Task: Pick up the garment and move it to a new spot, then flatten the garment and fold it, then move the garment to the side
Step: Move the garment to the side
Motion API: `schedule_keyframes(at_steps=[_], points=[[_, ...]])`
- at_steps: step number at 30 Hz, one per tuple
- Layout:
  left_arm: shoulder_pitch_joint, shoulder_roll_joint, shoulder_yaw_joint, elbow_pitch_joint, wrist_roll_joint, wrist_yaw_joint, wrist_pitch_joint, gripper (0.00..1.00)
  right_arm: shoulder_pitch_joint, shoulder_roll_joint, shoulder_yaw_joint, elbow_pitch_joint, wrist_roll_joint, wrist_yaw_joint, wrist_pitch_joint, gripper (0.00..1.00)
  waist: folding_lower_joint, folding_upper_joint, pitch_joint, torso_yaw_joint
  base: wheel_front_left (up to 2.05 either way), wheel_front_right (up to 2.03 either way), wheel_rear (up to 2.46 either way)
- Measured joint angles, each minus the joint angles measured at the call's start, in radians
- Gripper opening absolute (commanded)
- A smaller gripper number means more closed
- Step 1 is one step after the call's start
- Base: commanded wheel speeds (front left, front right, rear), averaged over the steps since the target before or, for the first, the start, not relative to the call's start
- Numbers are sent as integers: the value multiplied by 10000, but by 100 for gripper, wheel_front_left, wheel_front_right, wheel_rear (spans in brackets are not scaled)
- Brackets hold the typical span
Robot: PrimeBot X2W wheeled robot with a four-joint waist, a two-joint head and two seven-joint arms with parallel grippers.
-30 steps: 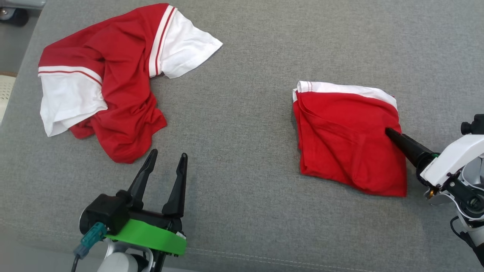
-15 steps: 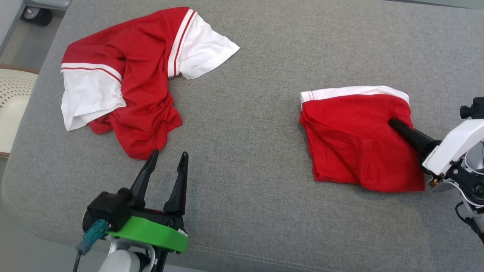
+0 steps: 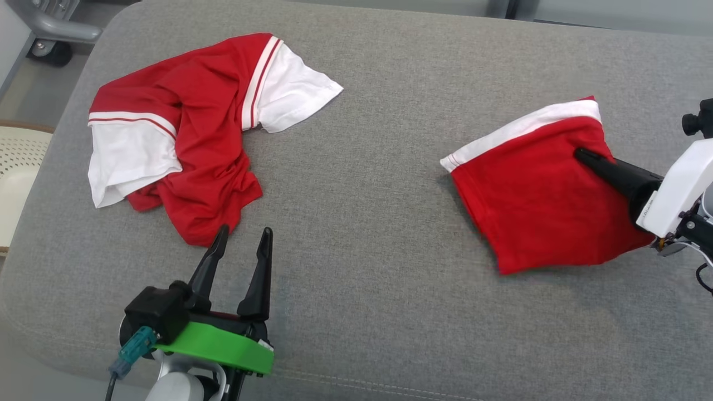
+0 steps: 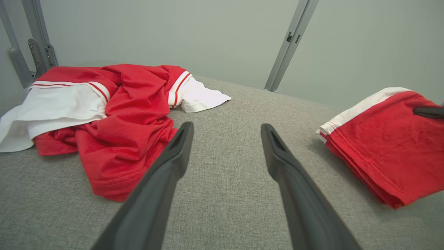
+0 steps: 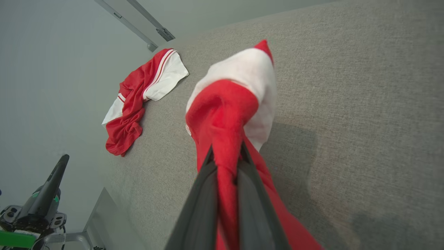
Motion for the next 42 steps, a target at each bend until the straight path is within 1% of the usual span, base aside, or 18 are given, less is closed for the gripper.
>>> schedule_keyframes(at_steps=[3,8,11,17,18,21,23,25,28,29,30,33,34,39,42], points=[[59,-4,-4,-35,0,-8,0,100,-4,-199,-69,-8,0,-29,117,0,0,0,-4,-105,0,0,0],[58,-6,-33,-201,2,-58,0,100,-3,-558,-424,169,8,-472,320,0,0,0,170,-187,0,0,0],[58,-6,-82,-249,21,-59,0,100,-3,-826,-679,387,-59,-811,362,0,0,0,362,-230,0,0,0],[36,4,-244,-364,228,-96,0,100,-206,-1787,-1198,844,-527,-1335,424,0,0,0,898,-311,0,0,0],[-15,25,-301,-437,291,-98,0,100,-404,-2140,-1340,986,-708,-1509,462,0,0,0,1108,-327,0,0,0],[-198,92,-316,-614,420,-104,2,100,-735,-2546,-1555,1197,-959,-1685,464,0,0,0,1437,-343,0,0,0],[-318,173,-316,-702,464,-104,19,100,-1003,-2702,-1641,1327,-1070,-1764,466,0,0,1,1662,-356,0,0,0],[-383,276,-309,-823,479,-104,48,100,-1221,-2905,-1615,1375,-1310,-1766,537,0,0,1,1885,-370,0,0,0],[-497,313,-309,-932,616,-104,136,100,-1485,-3223,-1507,1438,-1848,-1781,535,0,0,0,2222,-401,0,0,0],[-510,322,-311,-936,673,-104,138,100,-1603,-3279,-1522,1494,-1939,-1858,523,0,0,0,2334,-414,0,0,0],[-523,343,-305,-947,727,-104,142,100,-1714,-3335,-1546,1547,-2015,-1864,493,0,0,0,2441,-426,0,0,0],[-598,357,-249,-978,734,-102,142,100,-2055,-3363,-1718,1732,-2048,-1870,389,0,0,0,2746,-472,0,0,0],[-649,357,-224,-991,734,-96,142,100,-2116,-3384,-1772,1814,-2061,-1921,351,0,0,0,2838,-487,0,0,0],[-700,384,-79,-1062,734,-77,142,100,-2256,-3873,-1939,2336,-2280,-1954,265,0,0,0,3227,-556,0,0,0],[-701,408,-8,-1127,734,-44,142,100,-2335,-3977,-1964,2502,-2424,-1956,169,0,0,0,3413,-589,0,0,0]])
